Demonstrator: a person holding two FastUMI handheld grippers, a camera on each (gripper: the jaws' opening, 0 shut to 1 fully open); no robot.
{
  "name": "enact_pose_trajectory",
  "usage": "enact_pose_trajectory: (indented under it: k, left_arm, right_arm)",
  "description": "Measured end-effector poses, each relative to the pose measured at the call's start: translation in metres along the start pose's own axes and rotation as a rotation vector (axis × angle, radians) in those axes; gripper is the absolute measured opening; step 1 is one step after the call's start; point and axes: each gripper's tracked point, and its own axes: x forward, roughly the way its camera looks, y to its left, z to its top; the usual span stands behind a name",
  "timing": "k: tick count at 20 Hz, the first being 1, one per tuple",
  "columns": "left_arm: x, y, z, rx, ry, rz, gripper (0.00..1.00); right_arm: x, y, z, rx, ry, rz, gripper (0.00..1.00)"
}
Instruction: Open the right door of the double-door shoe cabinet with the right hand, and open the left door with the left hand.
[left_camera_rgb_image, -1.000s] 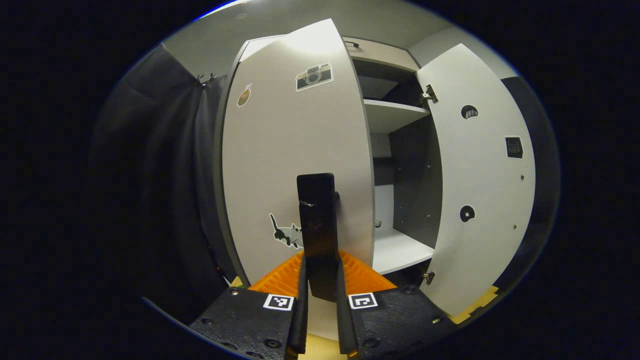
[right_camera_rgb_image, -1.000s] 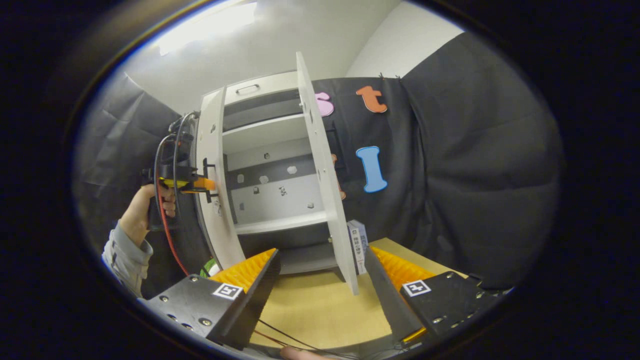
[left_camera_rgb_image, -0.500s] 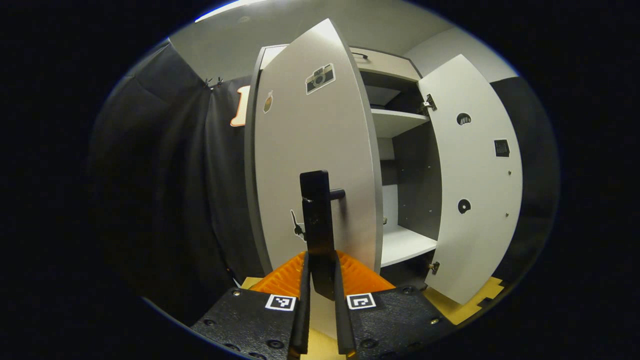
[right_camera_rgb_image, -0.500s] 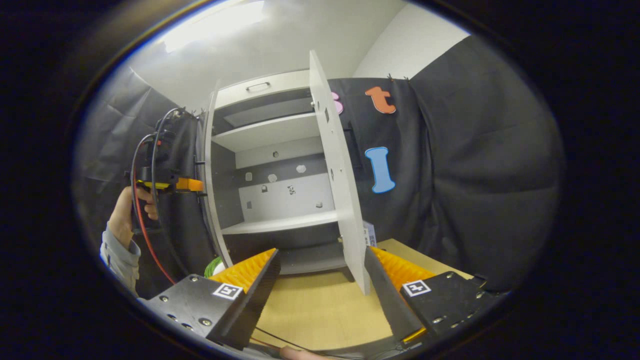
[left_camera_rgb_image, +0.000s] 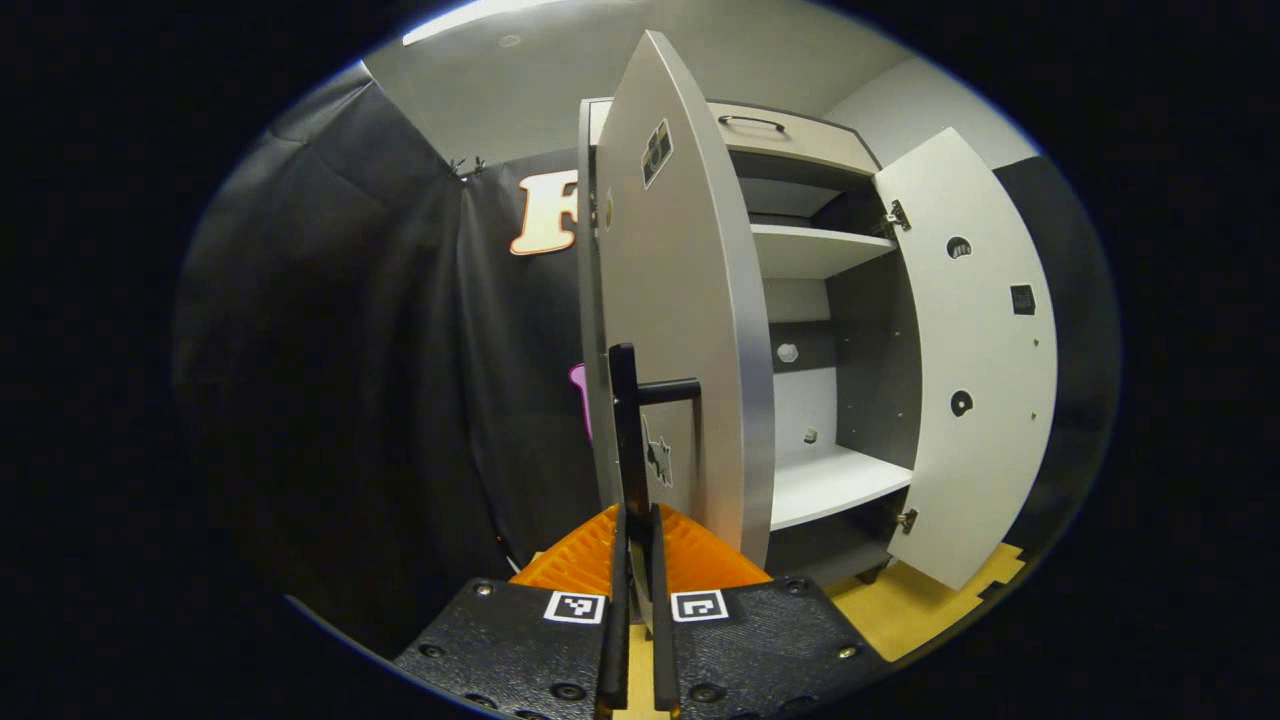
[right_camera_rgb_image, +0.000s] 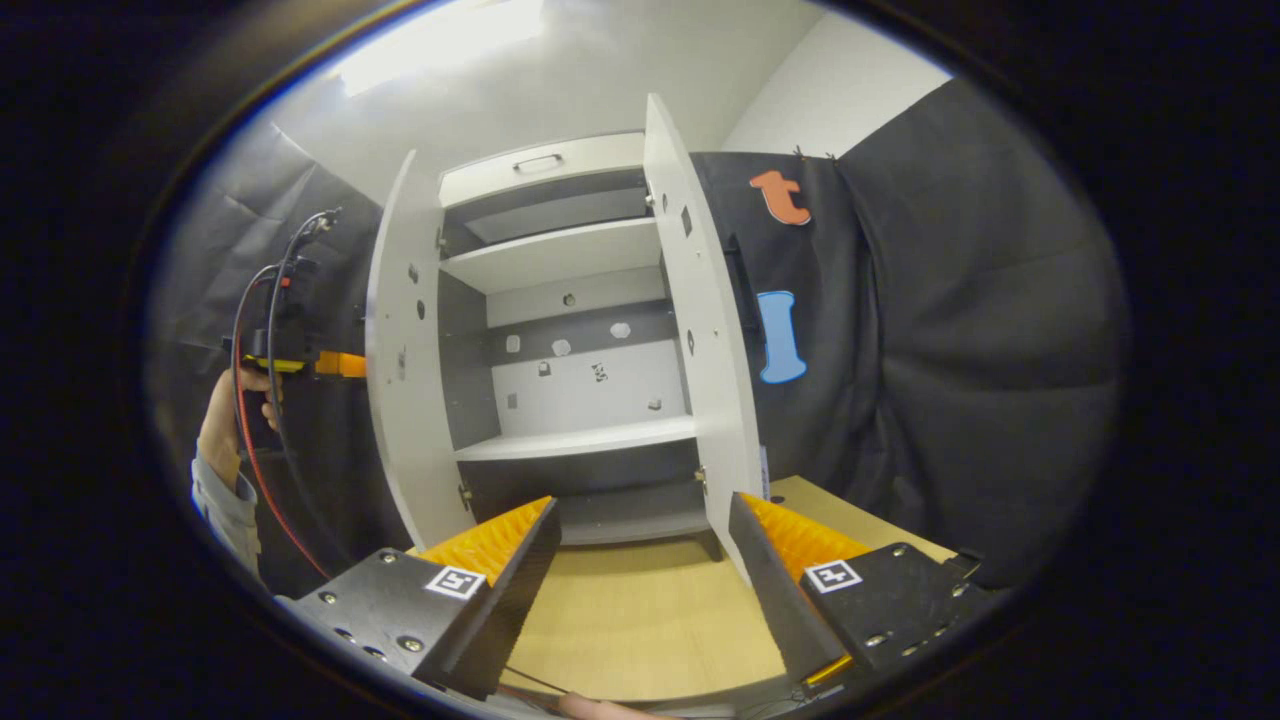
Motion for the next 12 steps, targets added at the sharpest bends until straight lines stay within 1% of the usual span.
enact_pose_trajectory:
  k: [2, 4, 6, 8, 12]
  left_arm:
    - [0.001, 0.02, -0.001, 0.004, 0.002, 0.031, 0.06]
    - [0.001, 0.037, -0.002, -0.005, 0.002, 0.049, 0.05]
    - [0.002, 0.04, -0.002, -0.049, -0.008, 0.011, 0.01]
    - [0.002, 0.041, -0.003, -0.074, -0.008, -0.014, 0.01]
    - [0.001, 0.043, -0.004, -0.064, -0.008, -0.013, 0.0]
  right_arm:
    - [0.001, 0.007, -0.001, -0.004, 0.0, 0.006, 1.0]
    - [0.002, 0.013, -0.002, -0.002, -0.001, 0.014, 1.0]
    - [0.003, 0.019, -0.002, -0.003, 0.0, 0.02, 1.0]
    - [0.005, 0.023, -0.004, -0.011, 0.005, 0.02, 1.0]
    - [0.005, 0.029, -0.006, -0.027, 0.013, 0.023, 1.0]
